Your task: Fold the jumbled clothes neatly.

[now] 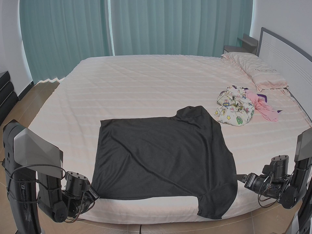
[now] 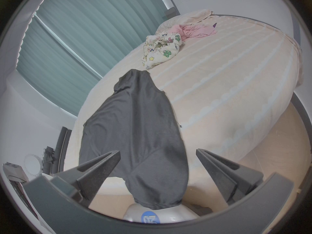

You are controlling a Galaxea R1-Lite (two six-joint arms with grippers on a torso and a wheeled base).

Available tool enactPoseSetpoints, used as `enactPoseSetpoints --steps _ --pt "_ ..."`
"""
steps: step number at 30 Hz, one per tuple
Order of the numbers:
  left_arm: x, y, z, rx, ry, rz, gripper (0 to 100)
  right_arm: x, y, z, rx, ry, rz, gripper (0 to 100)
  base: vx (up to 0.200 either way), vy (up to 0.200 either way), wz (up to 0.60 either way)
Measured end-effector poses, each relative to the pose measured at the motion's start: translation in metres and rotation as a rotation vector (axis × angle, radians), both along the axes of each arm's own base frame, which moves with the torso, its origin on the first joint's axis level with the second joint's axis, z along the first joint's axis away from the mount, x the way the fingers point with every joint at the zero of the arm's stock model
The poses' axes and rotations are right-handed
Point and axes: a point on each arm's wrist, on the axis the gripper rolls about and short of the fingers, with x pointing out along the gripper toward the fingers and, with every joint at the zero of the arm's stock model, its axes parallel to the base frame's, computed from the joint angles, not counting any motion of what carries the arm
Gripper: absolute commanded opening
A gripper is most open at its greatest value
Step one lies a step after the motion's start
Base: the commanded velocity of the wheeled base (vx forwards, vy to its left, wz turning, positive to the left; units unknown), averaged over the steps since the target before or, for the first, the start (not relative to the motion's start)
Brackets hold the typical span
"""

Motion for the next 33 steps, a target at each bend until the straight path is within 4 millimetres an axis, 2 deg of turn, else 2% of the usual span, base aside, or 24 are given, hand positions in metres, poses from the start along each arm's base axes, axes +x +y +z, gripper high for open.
enactPoseSetpoints --steps 3,12,13,23,28,33 --pt "0.002 0.003 0.001 -0.030 -0.007 -0.004 0 0.006 -0.002 -0.010 -0.018 0.022 0.012 100 0.000 0.000 0.00" --pt "0.004 0.016 0.003 -0.106 -0.003 0.005 0 0.038 -0.006 -0.043 0.020 0.045 0.055 100 0.000 0.000 0.00" --pt "0.004 0.016 0.003 -0.108 -0.003 0.007 0 0.041 -0.006 -0.046 0.020 0.046 0.054 0 0.000 0.000 0.00" --pt "0.007 0.021 0.004 -0.110 -0.016 0.026 0 0.067 -0.009 -0.059 0.029 0.000 0.028 0 0.000 0.000 0.00" --pt "0.009 0.024 0.005 -0.108 -0.031 0.038 0 0.078 -0.014 -0.054 0.034 -0.054 0.010 0 0.000 0.000 0.00" --pt "0.012 0.029 0.007 -0.106 -0.050 0.056 0 0.076 -0.014 -0.049 0.033 -0.065 0.020 0 0.000 0.000 0.00"
